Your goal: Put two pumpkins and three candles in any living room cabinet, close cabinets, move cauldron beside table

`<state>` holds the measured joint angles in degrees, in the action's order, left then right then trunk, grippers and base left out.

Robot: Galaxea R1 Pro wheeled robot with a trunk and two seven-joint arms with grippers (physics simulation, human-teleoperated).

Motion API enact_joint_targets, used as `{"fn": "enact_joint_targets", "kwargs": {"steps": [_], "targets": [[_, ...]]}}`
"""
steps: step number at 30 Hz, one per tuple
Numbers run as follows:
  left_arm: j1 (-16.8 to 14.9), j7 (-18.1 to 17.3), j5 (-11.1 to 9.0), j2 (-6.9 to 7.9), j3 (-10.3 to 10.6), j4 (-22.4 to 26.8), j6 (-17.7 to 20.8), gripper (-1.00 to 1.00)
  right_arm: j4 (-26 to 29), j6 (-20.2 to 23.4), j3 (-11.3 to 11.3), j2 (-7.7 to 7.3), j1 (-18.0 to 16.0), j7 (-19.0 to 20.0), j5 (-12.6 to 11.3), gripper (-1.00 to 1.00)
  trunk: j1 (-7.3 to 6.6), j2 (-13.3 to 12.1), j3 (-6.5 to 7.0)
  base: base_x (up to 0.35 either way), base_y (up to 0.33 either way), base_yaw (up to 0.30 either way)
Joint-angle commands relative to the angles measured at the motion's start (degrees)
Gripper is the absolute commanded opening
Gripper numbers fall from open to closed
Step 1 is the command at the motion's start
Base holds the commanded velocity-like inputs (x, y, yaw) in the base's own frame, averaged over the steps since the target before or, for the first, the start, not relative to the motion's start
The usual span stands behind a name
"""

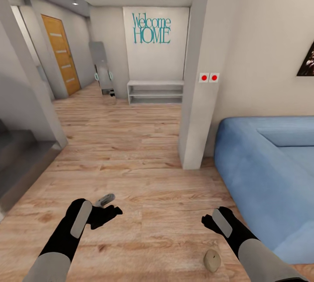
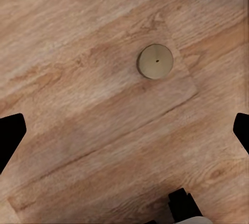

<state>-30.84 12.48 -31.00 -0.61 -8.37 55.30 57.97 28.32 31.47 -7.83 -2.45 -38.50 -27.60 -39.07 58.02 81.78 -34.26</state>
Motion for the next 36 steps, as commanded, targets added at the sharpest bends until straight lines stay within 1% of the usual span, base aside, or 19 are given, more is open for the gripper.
{"fn": "enact_joint_targets", "kwargs": {"steps": [1,7,14,15,17,19,22,25,27,29,36], "targets": [[0.00,0.00,-0.02,0.00,-0.12,0.03,0.04,1.00,0.03,0.06,0.09,-0.12,-0.03,0.00,-0.02,1.00,0.23,0.42,-0.18,0.000,0.000,0.000],[-0.01,0.00,-0.02,0.00,-0.32,0.08,0.12,1.00,2.98,0.01,0.40,-0.25,-0.02,-0.16,-0.12,1.00,1.54,2.82,-1.26,0.000,0.000,0.000],[0.01,-0.43,-0.02,0.04,-0.45,0.14,0.19,1.00,3.26,0.14,0.61,-0.37,0.00,-0.41,-0.34,1.00,3.08,5.63,-2.52,0.000,0.000,0.000],[0.04,-1.21,-0.02,0.11,-0.52,0.15,0.23,1.00,3.22,0.17,0.65,-0.48,0.00,-0.42,-0.36,1.00,3.30,6.03,-2.70,0.000,0.000,0.000],[0.06,-3.98,-0.02,0.56,-0.68,0.12,0.30,1.00,3.13,0.24,0.69,-1.05,0.00,-0.41,-0.41,1.00,3.74,6.83,-3.06,0.000,0.000,0.000],[0.07,-7.74,-0.02,1.54,-0.74,0.11,0.40,1.00,2.97,0.30,0.70,-1.65,0.00,-0.38,-0.45,1.00,4.18,7.64,-3.42,0.000,0.000,0.000],[0.08,-12.97,-0.08,3.38,-0.76,0.08,0.55,1.00,1.69,0.30,0.75,-2.00,-0.02,-0.29,-0.44,1.00,4.84,8.84,-3.95,0.000,0.000,0.000],[0.08,-15.81,-0.13,4.85,-0.77,0.02,0.68,1.00,0.79,0.26,0.79,-2.08,-0.07,-0.27,-0.40,1.00,5.50,10.04,-4.49,0.000,0.000,0.000],[0.08,-17.06,-0.15,5.43,-0.77,-0.02,0.72,1.00,0.48,0.20,0.80,-2.11,-0.08,-0.27,-0.39,1.00,5.94,10.84,-4.85,0.000,0.000,0.000],[0.08,-17.42,-0.14,5.60,-0.74,-0.02,0.76,1.00,0.40,0.14,0.80,-2.11,-0.09,-0.27,-0.35,1.00,6.38,11.65,-5.21,0.000,0.000,0.000],[0.08,-17.66,-0.11,5.38,-0.49,-0.10,0.74,1.00,0.42,0.18,0.88,-2.05,-0.09,-0.04,-0.33,1.00,7.91,14.45,-6.47,0.000,0.000,0.000]]}}
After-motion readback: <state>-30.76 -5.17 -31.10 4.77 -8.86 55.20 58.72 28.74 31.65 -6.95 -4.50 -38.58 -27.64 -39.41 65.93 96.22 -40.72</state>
